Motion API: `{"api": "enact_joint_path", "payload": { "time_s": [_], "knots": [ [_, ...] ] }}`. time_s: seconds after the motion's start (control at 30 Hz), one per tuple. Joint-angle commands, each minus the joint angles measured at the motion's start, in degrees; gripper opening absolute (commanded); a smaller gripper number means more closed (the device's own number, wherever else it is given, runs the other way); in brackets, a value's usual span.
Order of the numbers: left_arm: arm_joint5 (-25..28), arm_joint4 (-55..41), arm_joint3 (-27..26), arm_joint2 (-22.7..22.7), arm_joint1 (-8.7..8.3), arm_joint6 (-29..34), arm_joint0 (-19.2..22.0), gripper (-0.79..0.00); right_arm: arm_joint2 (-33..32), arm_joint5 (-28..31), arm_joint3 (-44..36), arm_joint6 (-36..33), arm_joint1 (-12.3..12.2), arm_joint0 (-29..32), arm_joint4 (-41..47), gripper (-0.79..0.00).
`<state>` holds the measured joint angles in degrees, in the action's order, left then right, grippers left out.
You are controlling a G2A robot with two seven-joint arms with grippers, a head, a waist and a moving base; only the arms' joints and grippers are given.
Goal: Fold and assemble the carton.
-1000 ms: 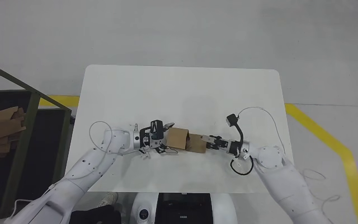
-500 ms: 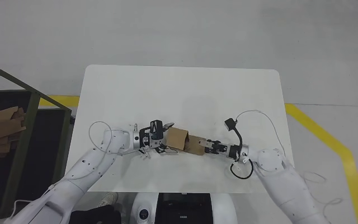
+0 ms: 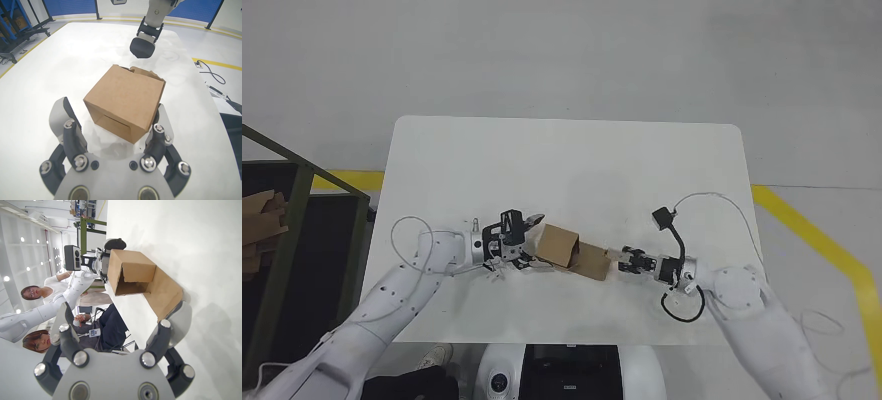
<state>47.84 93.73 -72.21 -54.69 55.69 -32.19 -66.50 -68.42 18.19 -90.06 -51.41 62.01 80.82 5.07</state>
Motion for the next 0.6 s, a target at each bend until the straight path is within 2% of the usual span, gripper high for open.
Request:
{"api": "enact_joint_path", "payload": {
  "time_s": [0.0,0.03,0.07,0.2,0.33,0.57],
  "knots": [
    [0.11,0.54,-0.17,-0.62,-0.32,-0.29,-0.48,-0.409,-0.15,-1.24,-1.5,0.46,-0.18,1.1,-1.32,-0.018],
    [0.15,0.69,-0.27,-0.81,-0.42,-0.36,-0.68,-0.406,-0.13,-1.47,-2.1,0.93,-0.22,1.68,-1.56,-0.129],
    [0.27,0.83,-0.38,-0.94,-0.5,-0.31,-0.81,-0.406,0.02,-1.64,-2.42,1.11,-0.25,2.24,-1.58,-0.169],
    [0.49,0.84,-0.9,-1.18,-0.66,-0.3,-1.19,-0.409,0.73,-3.04,-3.04,1.28,-0.34,3.22,-2.68,-0.154],
    [0.46,0.71,-1.27,-1.08,-0.65,-0.23,-1.3,-0.409,0.88,-4.6,-3.65,1.24,-0.53,3.64,-4.24,-0.228],
    [0.3,0.55,-1.3,-0.93,-0.61,-0.33,-1.17,-0.409,1.58,-9.55,-5.07,0.34,-0.88,3.33,-9.23,-0.237]
  ]
}}
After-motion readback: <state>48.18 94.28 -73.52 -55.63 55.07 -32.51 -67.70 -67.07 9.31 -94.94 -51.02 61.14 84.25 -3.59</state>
